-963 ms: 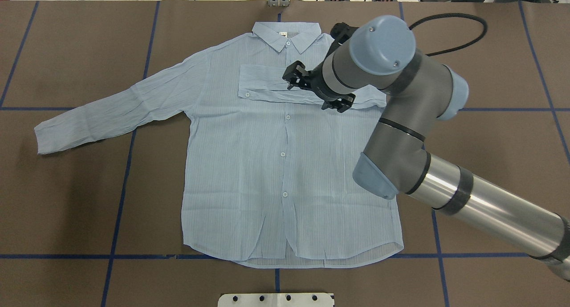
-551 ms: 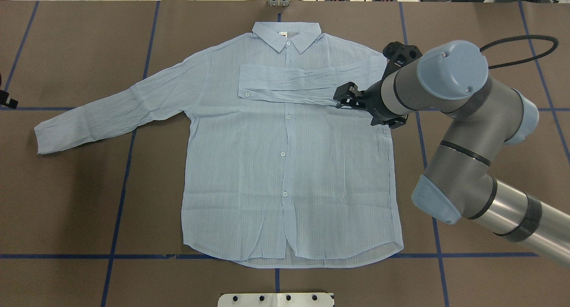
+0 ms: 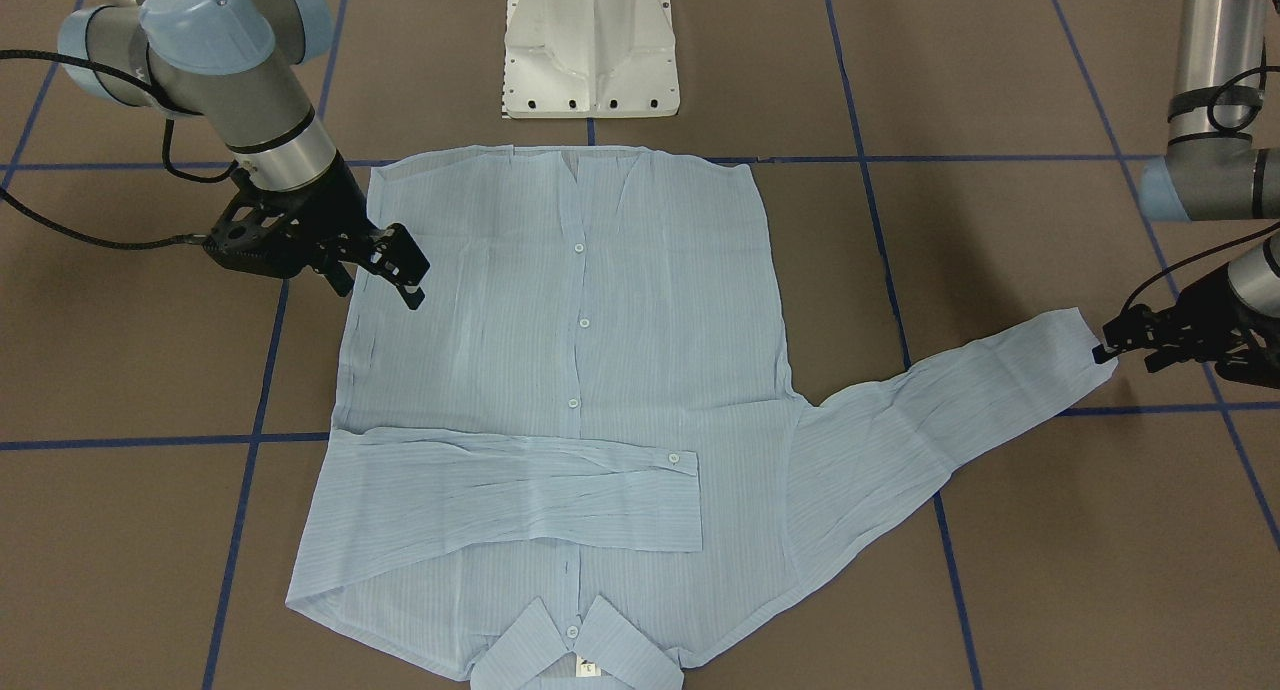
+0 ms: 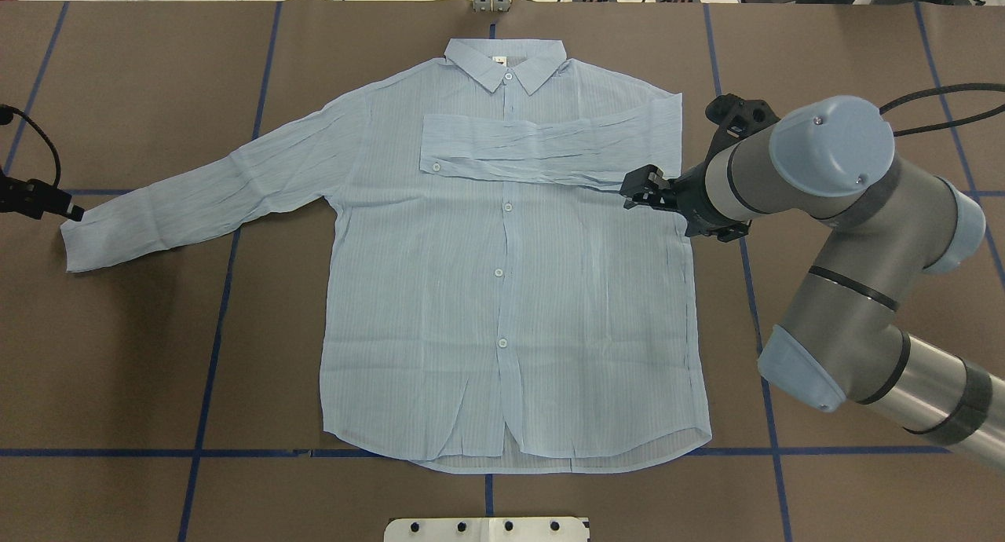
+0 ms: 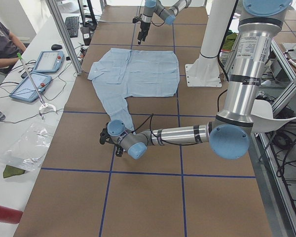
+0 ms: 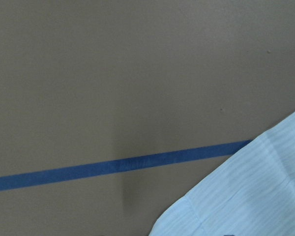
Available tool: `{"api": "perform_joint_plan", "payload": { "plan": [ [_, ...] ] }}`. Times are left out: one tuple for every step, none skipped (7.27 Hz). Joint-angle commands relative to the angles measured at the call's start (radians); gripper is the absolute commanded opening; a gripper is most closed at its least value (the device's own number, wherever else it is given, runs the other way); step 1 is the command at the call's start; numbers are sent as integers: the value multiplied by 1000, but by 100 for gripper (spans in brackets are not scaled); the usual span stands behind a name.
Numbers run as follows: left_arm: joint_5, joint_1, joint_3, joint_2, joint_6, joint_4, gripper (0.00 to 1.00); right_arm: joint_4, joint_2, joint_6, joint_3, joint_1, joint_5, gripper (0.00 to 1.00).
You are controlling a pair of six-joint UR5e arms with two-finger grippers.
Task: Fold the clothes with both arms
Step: 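Release the sleeve on the shirt front and draw the right gripper back, then grasp the cuff of the other sleeve with the left gripper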
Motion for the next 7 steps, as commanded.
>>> {"api": "perform_joint_plan", "payload": {
  "plan": [
    [0,4,6,-1,-10,-11,64,0,-1,-6,0,-1,-3,99],
    [0,6,7,-1,-10,-11,63,0,0,-6,0,-1,-3,99],
    [0,7,15,-1,-10,-11,63,0,-1,-6,0,-1,-3,99],
    [0,10,15,-2,-10,-11,63,0,-1,-6,-2,-1,-3,99],
    [-1,10,15,-1,-10,-11,63,0,0,-6,-2,-1,-3,99],
    [-1,13,15,-1,-10,-11,63,0,0,-6,0,-1,-2,99],
    [0,28,16,-1,-10,-11,62,0,-1,-6,0,-1,-3,99]
  ]
}}
